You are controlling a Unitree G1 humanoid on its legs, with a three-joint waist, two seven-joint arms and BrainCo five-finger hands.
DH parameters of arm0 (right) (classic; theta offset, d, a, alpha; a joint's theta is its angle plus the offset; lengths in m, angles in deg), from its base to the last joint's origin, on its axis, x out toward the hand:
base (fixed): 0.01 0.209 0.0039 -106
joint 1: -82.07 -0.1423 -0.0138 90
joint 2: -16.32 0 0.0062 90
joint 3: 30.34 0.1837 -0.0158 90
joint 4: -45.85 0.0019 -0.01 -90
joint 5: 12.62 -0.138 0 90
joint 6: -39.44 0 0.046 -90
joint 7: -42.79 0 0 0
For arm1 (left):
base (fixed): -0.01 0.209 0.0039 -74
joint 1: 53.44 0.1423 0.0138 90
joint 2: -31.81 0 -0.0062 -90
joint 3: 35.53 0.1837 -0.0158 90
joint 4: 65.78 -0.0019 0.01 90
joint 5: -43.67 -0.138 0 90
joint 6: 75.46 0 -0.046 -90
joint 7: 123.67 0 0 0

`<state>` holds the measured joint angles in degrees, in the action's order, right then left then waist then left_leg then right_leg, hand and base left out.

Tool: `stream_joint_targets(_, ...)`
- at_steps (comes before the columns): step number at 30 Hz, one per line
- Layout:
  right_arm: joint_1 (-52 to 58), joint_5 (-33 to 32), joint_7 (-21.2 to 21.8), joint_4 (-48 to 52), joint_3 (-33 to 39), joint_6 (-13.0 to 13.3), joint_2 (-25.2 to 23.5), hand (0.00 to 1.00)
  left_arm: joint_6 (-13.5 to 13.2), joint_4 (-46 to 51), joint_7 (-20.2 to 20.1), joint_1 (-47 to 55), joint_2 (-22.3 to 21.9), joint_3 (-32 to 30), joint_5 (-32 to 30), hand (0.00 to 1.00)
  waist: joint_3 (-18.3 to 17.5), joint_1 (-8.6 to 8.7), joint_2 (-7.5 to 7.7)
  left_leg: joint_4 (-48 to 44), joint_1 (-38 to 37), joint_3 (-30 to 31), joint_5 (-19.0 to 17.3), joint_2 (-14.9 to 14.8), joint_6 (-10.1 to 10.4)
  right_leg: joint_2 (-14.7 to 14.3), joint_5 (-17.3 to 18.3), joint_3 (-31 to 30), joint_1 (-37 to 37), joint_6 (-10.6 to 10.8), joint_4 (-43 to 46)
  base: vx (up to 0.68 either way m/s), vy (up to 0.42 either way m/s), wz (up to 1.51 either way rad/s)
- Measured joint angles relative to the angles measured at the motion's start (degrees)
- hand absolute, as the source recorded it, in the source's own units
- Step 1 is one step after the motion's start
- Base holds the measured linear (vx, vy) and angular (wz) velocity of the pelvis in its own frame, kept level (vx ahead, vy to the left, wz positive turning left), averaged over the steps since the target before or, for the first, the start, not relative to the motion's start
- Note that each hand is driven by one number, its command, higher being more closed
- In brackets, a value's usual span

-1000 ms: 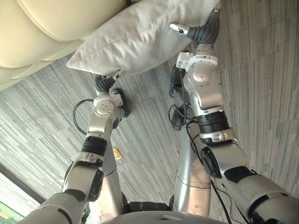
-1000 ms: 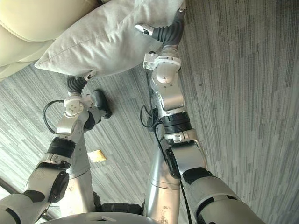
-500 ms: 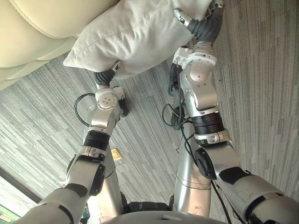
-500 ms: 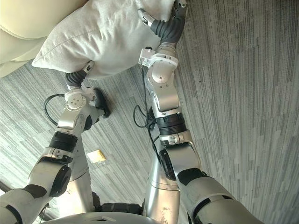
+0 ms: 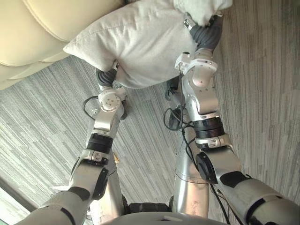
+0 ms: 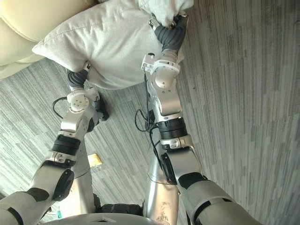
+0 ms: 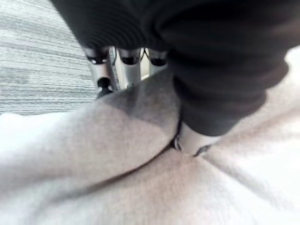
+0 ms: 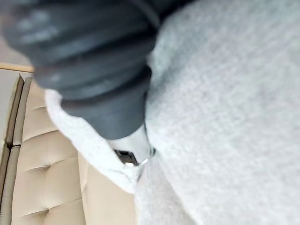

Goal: Pick up cushions and gather them together orderly.

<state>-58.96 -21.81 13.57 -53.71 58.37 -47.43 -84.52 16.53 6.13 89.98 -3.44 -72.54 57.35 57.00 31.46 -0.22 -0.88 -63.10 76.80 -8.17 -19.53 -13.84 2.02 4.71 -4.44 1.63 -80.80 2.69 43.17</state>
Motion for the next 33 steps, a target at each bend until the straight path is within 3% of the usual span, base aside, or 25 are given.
stream_joint_targets(10,6.82,-0.7,0.54,5.8,0.94,0.4,-0.48,1.0,0.24,10.66,1.19,5.17,-1.79,0.71,-0.05,1.0,-0.17,-0.08,-0.07,7.36,-10.54,1.25,1.78,0.45,1.93,-0.16,0.27,2.62,10.97,-1.43,-4.91,-0.02,-0.086,0.07)
stream_joint_targets(13,13.06,-1.06,2.17,9.05,1.46,0.9,-2.41,1.0,0.28,17.07,0.82,9.99,-1.71,2.09,-0.26,1.0,-1.47,-0.23,-0.04,10.4,-17.96,1.31,1.68,1.02,2.55,0.34,1.56,3.81,17.76,-2.07,-5.96,0.01,-0.09,0.13)
stream_joint_targets(14,16.39,-1.84,2.62,8.66,1.29,1.67,-3.46,1.0,0.1,18.0,0.64,12.89,-1.97,2.96,-1.3,1.0,-5.18,-0.31,-0.01,11.44,-18.68,1.32,1.16,1.39,2.29,0.52,2.48,3.74,18.01,-1.62,-6.34,0.01,-0.085,0.18)
stream_joint_targets(15,21.03,-2.02,3.12,8.79,0.99,2.49,-4.58,1.0,0.04,19.38,0.24,16.68,-2.19,3.94,-2.15,1.0,-11.95,-0.42,0.04,12.71,-17.24,1.16,1.19,1.74,2.36,0.81,3.42,3.88,16.28,-1.85,-6.7,0.03,-0.084,0.14)
stream_joint_targets(19,30.78,-4.21,5.47,10.32,-1.14,4.06,-5.91,1.0,0.02,24.52,-1.61,24.17,-2.44,4.81,-4.36,1.0,-12.44,-1.33,0.02,18.49,-30.84,0.38,1.94,2.53,3.64,1.13,4.6,4.11,28.16,-1.94,-8.86,0.1,-0.066,0.08)
stream_joint_targets(24,42.69,-5.77,8.3,14.78,-3.53,4.13,-7.08,1.0,-0.08,28.91,-4.64,33.55,-2.21,6.44,-4.98,1.0,-13.09,-1.51,-0.05,25.74,-45.91,0.22,2.3,3.54,4.31,1.7,6.91,5.73,42.18,-1.7,-12.16,0.13,-0.036,0.15)
stream_joint_targets(29,51.96,-6.16,10.74,20.62,-6.85,3.98,-6.75,1.0,-0.16,31.63,-7.9,44.1,-2.09,6.63,-4.56,1.0,-19.16,-1.62,-0.04,35.87,-60.0,-0.67,4.1,4.31,5.02,1.17,7.25,6.85,54.97,-1.43,-18.75,0.16,-0.026,0.04)
stream_joint_targets(33,53.46,-3.79,12.26,22.63,-7.45,3.88,-6.64,1.0,-0.59,33.4,-8.97,47.58,-2.11,6.56,-4.46,1.0,-23.35,-1.73,-0.12,43.65,-67.78,-1.25,6.79,5.03,5.37,1.01,6.92,7.23,61.09,-1.17,-22.94,0.14,-0.027,0.02)
